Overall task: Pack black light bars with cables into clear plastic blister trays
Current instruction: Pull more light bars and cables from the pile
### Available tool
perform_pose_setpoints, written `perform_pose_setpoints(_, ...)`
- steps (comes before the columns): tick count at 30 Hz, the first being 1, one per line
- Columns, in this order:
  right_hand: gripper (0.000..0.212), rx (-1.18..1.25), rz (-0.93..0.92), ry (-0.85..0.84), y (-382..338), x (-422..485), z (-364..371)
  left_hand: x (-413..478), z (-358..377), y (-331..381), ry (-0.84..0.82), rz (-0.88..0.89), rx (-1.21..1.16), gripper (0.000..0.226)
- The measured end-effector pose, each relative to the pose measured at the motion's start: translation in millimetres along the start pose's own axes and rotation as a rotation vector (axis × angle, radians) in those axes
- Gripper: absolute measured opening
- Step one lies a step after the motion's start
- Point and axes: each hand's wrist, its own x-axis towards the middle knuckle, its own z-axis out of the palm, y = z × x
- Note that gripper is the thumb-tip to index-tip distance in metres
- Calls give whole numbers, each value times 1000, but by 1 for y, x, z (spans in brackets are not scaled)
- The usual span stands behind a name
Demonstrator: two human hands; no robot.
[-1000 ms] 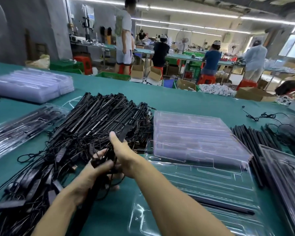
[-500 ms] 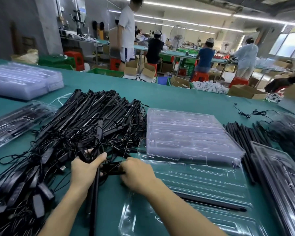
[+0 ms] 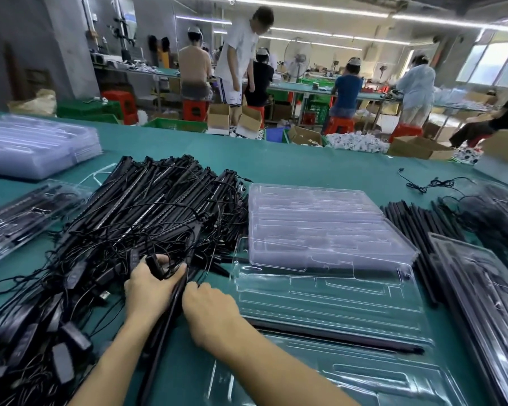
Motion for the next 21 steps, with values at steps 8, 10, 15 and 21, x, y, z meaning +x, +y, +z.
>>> perform_pose_setpoints(8, 3, 288, 91, -29, 71, -68, -51, -4, -8, 0, -182, 60, 202, 40)
perform_pose_setpoints(10, 28, 540, 231, 86, 103, -96, -53, -3, -7, 2, -195, 53, 216, 47)
perform_pose_setpoints(15, 36, 642, 530, 354, 163, -174, -19, -3, 0, 4, -170, 4, 192, 37)
perform_pose_setpoints(21, 12, 558, 602, 353, 177, -194, 20, -9, 2, 6, -163, -9, 217, 39)
